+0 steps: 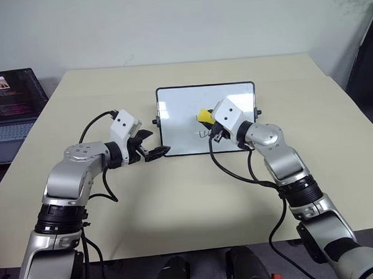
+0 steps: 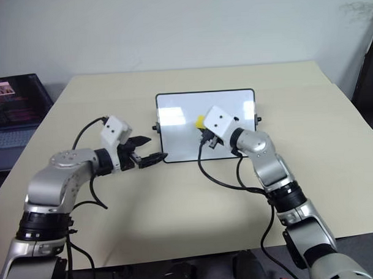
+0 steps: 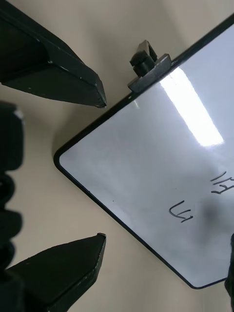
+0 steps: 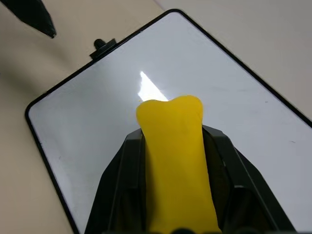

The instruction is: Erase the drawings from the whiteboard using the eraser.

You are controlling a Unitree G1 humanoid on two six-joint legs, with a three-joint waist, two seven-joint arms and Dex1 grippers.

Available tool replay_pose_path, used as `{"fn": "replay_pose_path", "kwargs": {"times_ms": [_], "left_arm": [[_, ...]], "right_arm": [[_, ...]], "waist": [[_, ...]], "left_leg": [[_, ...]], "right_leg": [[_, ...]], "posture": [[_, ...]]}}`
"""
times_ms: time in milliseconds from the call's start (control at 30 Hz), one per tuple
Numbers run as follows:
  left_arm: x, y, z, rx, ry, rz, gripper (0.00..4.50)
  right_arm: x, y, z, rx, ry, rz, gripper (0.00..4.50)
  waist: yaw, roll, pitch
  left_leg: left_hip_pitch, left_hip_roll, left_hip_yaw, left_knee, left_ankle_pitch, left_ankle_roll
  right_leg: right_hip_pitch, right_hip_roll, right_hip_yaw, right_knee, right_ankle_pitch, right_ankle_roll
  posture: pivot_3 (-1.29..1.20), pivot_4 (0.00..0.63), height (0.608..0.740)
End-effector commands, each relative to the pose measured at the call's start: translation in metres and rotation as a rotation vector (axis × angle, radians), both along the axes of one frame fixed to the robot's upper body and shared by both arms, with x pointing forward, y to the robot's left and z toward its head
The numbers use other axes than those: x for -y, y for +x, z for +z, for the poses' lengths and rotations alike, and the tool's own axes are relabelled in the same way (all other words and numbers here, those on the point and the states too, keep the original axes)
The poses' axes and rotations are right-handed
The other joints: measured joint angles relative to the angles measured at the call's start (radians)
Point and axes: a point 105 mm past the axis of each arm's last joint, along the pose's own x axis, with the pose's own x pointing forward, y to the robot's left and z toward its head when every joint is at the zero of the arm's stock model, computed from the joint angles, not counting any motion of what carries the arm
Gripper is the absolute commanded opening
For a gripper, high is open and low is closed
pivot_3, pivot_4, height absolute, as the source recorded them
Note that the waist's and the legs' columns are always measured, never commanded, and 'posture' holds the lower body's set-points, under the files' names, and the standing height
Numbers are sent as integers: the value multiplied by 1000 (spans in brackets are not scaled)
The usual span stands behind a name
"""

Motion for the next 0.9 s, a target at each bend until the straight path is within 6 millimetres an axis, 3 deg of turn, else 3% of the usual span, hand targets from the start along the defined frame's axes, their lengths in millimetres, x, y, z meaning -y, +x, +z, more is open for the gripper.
{"fn": "replay_pose_path", "kwargs": {"times_ms": [33,267,400,600,733,900], "left_arm": [[7,0,17,69,7,-42,4500],[8,1,17,69,16,-53,4500],[8,0,16,67,19,-57,4500],[5,0,16,67,25,-47,4500],[3,1,16,67,26,-38,4500],[-2,2,13,58,24,-17,4500]], "right_arm": [[-7,12,18,97,16,-37,1227],[-15,43,16,115,22,-110,1227],[-18,52,-8,18,-13,-105,1227],[-18,45,-43,-82,-110,-50,1227],[-14,48,-33,-47,-100,-69,1227],[2,60,-1,56,-47,-159,1227]], "waist": [[1,0,0],[2,0,0],[1,0,0],[-2,0,0],[-2,0,0],[2,0,0]], "left_leg": [[0,0,0,0,0,-1],[0,-1,0,0,0,-1],[0,-1,0,-1,0,-1],[2,0,0,0,0,0],[3,-1,0,0,-1,2],[3,-1,0,1,-1,1]], "right_leg": [[0,0,0,0,0,0],[0,0,0,-2,0,0],[0,0,0,-2,0,0],[2,0,0,0,0,0],[2,0,1,3,0,0],[2,1,0,4,0,0]], "posture": [[0,150,740],[0,150,740],[0,150,740],[0,150,740],[0,150,740],[0,150,740]]}}
